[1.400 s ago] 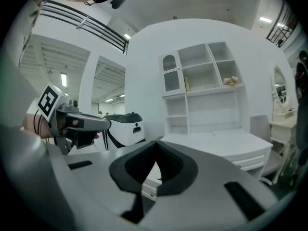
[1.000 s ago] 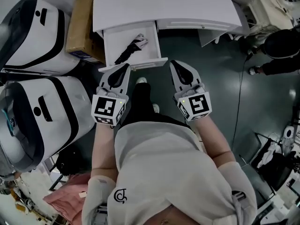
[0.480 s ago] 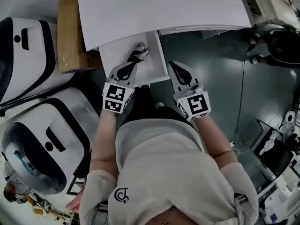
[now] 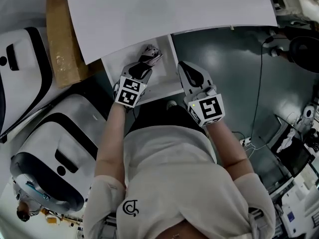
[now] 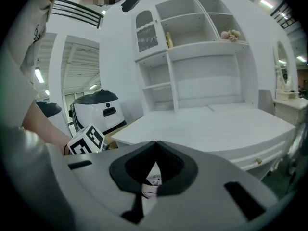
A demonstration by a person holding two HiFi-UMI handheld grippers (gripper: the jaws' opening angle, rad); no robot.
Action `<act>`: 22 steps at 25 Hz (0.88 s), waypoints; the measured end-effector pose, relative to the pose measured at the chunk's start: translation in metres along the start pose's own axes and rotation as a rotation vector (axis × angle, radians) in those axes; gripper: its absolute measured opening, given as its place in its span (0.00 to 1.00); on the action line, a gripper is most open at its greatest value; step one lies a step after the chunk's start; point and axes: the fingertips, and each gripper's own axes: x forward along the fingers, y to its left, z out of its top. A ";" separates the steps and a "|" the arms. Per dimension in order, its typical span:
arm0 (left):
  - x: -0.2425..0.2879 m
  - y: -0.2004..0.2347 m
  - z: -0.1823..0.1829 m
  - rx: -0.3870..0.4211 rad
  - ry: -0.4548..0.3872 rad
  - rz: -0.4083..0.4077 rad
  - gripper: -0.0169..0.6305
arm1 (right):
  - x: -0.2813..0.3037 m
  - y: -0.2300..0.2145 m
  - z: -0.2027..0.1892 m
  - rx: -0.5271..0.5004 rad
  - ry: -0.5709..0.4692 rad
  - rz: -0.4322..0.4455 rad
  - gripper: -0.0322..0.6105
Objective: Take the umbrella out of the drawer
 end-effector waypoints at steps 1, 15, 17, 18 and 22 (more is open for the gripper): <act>0.008 0.002 -0.008 -0.013 0.028 -0.012 0.37 | 0.003 -0.002 -0.002 0.002 0.008 -0.004 0.06; 0.109 0.026 -0.058 -0.016 0.257 -0.009 0.65 | 0.034 -0.023 -0.046 0.080 0.083 -0.051 0.06; 0.118 0.029 -0.062 -0.015 0.279 0.005 0.67 | 0.034 -0.024 -0.049 0.090 0.087 -0.061 0.06; 0.122 0.030 -0.065 -0.017 0.291 0.011 0.68 | 0.034 -0.024 -0.051 0.095 0.091 -0.065 0.06; 0.129 0.038 -0.069 -0.017 0.314 0.044 0.68 | 0.033 -0.025 -0.059 0.116 0.106 -0.077 0.06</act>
